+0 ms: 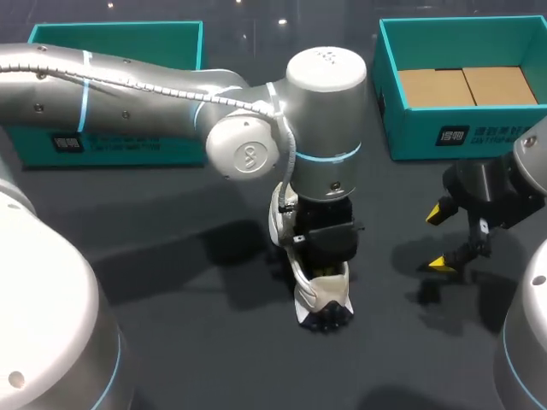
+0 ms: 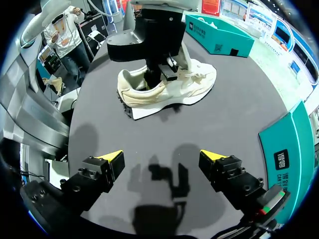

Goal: Take the shoe out of the shoebox, open the shoe tongue, remove and reinsert the insole, then place the shoe into the shoebox

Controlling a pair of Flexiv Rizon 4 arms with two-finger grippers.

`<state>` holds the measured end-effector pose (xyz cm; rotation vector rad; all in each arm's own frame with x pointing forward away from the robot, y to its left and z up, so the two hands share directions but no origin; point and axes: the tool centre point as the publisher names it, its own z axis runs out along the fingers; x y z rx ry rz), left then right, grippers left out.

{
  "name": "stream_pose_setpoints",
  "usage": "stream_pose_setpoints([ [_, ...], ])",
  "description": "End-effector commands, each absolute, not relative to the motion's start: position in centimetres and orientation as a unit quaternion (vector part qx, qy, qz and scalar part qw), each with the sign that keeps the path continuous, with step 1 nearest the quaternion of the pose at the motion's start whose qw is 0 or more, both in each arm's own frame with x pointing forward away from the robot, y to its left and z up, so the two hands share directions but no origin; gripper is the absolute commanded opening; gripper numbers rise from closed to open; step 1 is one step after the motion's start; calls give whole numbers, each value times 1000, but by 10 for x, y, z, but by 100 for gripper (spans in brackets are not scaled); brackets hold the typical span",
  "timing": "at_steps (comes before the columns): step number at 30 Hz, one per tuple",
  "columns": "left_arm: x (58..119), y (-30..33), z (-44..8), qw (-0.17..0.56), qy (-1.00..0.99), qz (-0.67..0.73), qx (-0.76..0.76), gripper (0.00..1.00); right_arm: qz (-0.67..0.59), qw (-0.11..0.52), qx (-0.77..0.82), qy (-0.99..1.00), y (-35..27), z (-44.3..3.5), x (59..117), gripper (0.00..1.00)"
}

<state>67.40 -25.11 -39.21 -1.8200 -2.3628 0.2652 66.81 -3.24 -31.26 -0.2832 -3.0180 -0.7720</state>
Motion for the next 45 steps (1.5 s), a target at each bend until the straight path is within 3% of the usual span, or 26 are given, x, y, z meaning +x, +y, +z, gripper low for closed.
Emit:
stream_pose_setpoints([
  [1,673,-235,-372,54,-783,108,-610,0,-246,5,-91,-965,-32,-313,667,100],
  [8,669,-250,-348,20,-774,82,-628,0,-246,5,-91,-965,-32,-313,667,100],
  [20,688,-256,-356,14,-791,17,-612,0,-246,5,-91,-965,-32,-313,667,100],
  [23,687,-251,-356,6,-803,-1,-596,16,-246,5,-91,-965,-32,-313,667,100],
  [32,693,-236,-355,12,-820,-13,-572,18,-246,5,-91,-965,-32,-313,667,100],
  [36,698,-228,-353,20,-835,-18,-549,31,-246,5,-91,-965,-32,-313,667,100],
  [38,702,-225,-354,26,-839,-15,-543,32,-246,5,-91,-965,-32,-313,667,100],
  [41,706,-222,-356,35,-843,-15,-536,44,-246,5,-91,-965,-32,-313,667,100],
  [42,707,-222,-356,35,-843,-16,-536,52,-246,5,-91,-965,-32,-313,667,100],
  [45,707,-222,-357,41,-841,-19,-539,96,-246,5,-91,-965,-32,-313,667,100],
])
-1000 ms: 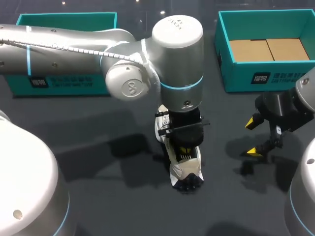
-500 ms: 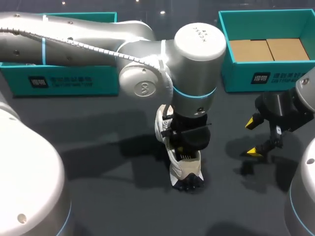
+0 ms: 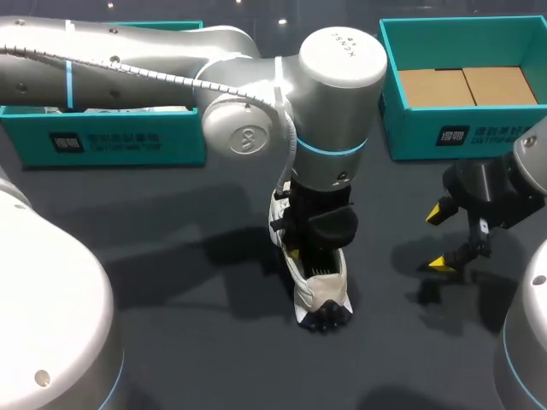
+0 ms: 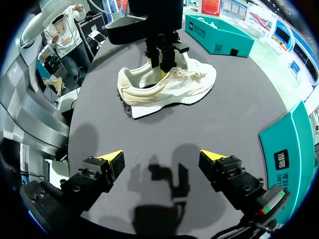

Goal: Take the shoe out of the shoebox, open the shoe tongue, remove and reinsert the insole, then place the shoe into the shoebox

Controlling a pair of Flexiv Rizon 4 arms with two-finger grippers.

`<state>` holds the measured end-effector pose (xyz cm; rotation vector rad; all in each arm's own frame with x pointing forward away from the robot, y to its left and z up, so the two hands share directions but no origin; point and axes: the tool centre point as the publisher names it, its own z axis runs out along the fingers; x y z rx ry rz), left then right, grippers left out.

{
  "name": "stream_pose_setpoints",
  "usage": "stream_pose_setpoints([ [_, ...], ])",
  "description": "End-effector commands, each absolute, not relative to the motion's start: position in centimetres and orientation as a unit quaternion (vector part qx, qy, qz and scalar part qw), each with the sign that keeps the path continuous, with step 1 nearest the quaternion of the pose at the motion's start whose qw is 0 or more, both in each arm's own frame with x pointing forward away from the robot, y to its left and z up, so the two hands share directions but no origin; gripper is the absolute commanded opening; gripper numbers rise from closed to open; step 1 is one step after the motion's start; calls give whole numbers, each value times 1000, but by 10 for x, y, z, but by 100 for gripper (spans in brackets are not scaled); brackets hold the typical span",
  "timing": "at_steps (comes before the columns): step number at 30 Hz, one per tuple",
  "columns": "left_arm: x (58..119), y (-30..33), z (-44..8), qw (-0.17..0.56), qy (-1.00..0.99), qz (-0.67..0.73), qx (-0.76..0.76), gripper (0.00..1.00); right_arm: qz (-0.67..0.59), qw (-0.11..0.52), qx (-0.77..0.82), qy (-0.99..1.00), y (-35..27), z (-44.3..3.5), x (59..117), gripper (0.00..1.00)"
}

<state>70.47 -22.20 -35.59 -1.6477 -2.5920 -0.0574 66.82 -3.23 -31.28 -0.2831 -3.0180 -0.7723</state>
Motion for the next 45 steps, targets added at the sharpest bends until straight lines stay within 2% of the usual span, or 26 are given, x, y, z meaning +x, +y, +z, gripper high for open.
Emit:
stream_pose_setpoints([
  [1,706,-222,-357,43,-840,-19,-541,100,-246,5,-91,-965,-32,-313,667,100],
  [12,688,-235,-356,44,-815,-4,-578,100,-246,5,-91,-965,-32,-313,667,100],
  [45,761,-217,-322,45,-809,81,-581,100,-246,5,-91,-965,-32,-313,667,100],
])
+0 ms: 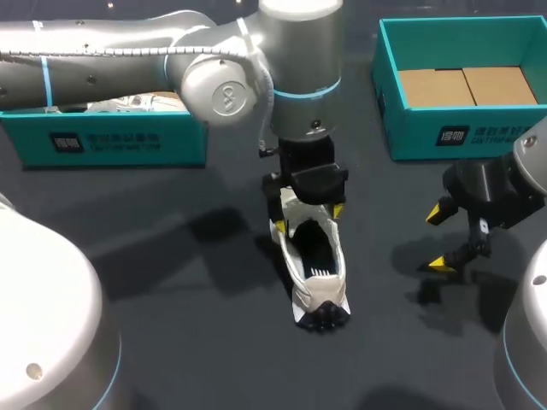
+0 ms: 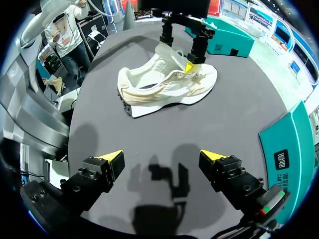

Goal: Take the shoe out of the shoebox, open the shoe tongue, remove and reinsert the insole, then place the shoe into the shoebox

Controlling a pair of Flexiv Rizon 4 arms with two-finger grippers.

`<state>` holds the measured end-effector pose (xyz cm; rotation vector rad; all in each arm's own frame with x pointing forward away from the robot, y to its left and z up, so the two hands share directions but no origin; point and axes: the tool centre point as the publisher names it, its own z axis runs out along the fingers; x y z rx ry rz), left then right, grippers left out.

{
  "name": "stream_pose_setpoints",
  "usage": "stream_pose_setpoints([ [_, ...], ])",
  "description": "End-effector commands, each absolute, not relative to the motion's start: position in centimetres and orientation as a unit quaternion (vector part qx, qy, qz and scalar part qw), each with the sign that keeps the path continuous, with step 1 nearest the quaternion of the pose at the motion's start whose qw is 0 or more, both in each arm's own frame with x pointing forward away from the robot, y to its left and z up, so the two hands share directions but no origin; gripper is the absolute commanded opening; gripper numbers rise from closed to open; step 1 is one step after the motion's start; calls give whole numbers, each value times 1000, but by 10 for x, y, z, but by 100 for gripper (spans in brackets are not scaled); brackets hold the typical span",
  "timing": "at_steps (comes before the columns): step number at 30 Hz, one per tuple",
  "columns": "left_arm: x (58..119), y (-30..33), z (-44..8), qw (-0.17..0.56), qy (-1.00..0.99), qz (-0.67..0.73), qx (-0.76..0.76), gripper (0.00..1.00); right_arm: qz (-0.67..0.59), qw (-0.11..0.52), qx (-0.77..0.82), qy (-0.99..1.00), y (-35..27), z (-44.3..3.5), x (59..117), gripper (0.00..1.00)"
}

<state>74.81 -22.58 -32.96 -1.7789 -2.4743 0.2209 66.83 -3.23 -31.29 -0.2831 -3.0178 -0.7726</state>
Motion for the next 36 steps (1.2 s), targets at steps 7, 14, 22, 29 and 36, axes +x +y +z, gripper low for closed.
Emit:
stream_pose_setpoints([
  [7,786,-212,-304,37,-812,110,-572,100,-246,5,-91,-965,-32,-313,667,100],
  [14,799,-214,-291,41,-804,122,-581,60,-246,5,-91,-965,-32,-313,667,100],
  [22,794,-218,-291,51,-795,133,-590,48,-246,5,-91,-965,-32,-313,667,100],
  [29,783,-222,-294,54,-796,129,-589,45,-246,5,-91,-965,-32,-313,667,100],
  [36,765,-228,-302,70,-786,138,-599,44,-246,5,-91,-965,-32,-313,667,100],
])
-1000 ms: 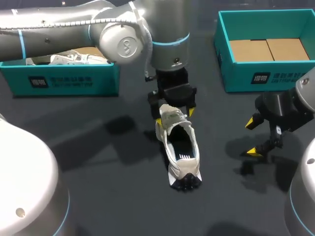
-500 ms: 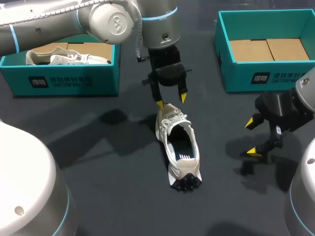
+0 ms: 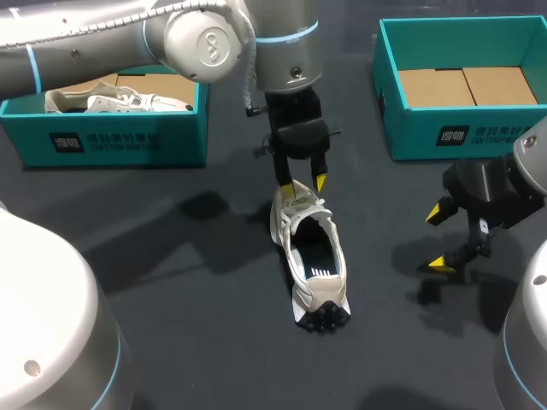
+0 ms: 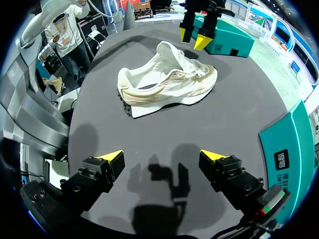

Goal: Take the shoe out of the shoebox, open the shoe tongue, remove and reinsert the insole, then place the shoe into the shoebox

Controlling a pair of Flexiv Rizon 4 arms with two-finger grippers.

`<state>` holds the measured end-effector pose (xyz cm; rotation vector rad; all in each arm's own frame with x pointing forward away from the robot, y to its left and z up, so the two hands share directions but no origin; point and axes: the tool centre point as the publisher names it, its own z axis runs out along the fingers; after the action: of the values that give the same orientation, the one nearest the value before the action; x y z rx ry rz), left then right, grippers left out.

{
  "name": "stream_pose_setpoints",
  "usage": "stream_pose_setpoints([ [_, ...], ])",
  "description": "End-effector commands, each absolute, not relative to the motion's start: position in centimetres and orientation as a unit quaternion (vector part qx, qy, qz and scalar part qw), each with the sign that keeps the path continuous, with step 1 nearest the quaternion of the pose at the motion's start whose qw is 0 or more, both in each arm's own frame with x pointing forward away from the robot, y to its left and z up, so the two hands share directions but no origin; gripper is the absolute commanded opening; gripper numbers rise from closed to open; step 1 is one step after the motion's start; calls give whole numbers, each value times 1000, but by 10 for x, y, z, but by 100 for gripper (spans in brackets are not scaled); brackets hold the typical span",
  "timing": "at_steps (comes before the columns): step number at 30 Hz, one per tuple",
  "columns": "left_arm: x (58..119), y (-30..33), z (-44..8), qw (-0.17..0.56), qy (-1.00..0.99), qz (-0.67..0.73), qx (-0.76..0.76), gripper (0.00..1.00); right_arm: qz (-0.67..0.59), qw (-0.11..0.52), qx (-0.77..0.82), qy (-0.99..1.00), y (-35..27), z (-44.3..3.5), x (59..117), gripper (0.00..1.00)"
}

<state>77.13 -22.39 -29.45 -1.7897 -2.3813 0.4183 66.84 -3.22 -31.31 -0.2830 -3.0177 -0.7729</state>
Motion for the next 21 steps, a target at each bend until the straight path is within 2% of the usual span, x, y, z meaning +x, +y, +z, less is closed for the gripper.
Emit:
stream_pose_setpoints([
  [1,761,-229,-305,74,-783,139,-602,42,-246,5,-91,-965,-32,-313,667,100],
  [5,749,-233,-316,85,-775,141,-610,38,-246,5,-91,-965,-32,-313,667,100],
  [10,732,-238,-331,104,-765,147,-618,27,-246,5,-91,-965,-32,-313,667,100],
  [14,723,-240,-342,119,-759,146,-623,29,-246,5,-91,-965,-32,-313,667,100],
  [21,723,-232,-319,81,-766,140,-622,31,-246,5,-91,-965,-32,-313,667,100],
])
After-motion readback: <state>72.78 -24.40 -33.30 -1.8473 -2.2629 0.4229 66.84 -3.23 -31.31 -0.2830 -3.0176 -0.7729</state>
